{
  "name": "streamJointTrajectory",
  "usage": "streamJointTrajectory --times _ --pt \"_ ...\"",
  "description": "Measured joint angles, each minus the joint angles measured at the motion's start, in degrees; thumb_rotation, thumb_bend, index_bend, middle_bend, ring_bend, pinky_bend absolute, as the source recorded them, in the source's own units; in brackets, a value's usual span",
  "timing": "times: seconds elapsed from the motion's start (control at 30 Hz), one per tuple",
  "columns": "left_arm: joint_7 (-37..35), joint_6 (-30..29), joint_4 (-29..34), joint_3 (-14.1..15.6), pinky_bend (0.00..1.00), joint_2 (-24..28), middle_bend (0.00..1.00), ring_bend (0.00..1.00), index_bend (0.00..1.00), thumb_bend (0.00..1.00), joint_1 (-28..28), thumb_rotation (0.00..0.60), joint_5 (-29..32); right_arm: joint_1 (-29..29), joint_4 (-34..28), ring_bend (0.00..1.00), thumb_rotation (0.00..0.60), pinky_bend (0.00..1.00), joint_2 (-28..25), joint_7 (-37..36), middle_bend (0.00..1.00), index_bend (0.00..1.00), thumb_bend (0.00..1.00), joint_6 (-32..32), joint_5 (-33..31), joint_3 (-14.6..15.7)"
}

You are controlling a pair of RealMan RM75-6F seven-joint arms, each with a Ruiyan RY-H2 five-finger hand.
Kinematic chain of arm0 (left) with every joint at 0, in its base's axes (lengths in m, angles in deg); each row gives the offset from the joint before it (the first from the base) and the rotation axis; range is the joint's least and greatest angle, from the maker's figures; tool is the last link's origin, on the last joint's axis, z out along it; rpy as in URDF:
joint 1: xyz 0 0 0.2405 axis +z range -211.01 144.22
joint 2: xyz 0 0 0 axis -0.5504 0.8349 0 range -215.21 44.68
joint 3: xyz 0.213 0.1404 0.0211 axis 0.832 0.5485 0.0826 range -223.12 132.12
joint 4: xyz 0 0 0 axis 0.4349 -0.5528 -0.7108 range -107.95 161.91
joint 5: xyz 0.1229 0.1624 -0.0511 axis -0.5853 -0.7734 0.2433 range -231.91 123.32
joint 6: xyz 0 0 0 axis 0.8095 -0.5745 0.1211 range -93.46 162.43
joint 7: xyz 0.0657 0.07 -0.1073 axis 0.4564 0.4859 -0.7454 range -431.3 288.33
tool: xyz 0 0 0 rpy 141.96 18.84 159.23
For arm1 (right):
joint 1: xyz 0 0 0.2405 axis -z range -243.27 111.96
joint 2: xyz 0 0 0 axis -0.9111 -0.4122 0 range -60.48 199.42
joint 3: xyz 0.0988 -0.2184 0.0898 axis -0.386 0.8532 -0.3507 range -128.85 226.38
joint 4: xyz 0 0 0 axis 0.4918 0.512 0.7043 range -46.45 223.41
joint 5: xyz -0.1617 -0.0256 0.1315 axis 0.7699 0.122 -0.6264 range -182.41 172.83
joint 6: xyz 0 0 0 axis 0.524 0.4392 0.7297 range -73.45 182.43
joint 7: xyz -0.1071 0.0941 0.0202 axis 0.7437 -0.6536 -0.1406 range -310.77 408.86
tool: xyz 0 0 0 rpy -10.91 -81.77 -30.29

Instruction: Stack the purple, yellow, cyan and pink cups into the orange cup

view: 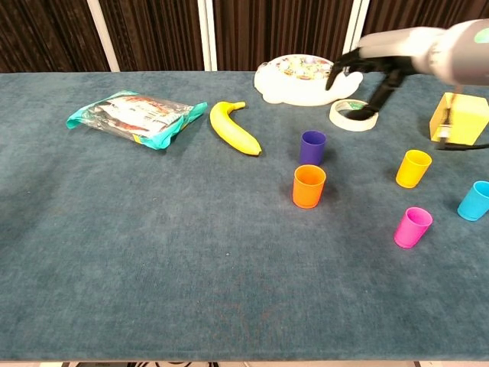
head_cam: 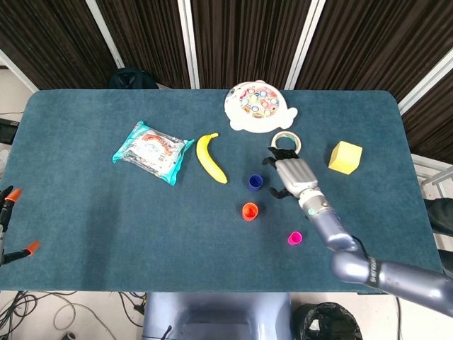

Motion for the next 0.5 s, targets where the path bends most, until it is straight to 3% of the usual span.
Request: streamJointTrajectory --times 0.33,0.5 --pt "-0.3 0.5 -0.3 -0.1 0.04 -0.1 0.00 0.00 0.00 0.00 -0.2 0.600 0.3 -11.1 9.7 0.00 0.600 0.00 11.5 9.7 0.00 0.27 0.41 4.2 -16.4 0.9" --pt "-0.4 0.7 -0.4 -0.1 0.04 -0.1 0.00 0.00 0.00 0.00 -0.3 0.600 0.4 -12.7 11.8 0.00 0.600 0.00 13.6 11.8 0.00 0.27 0.41 4.7 -19.0 2.1"
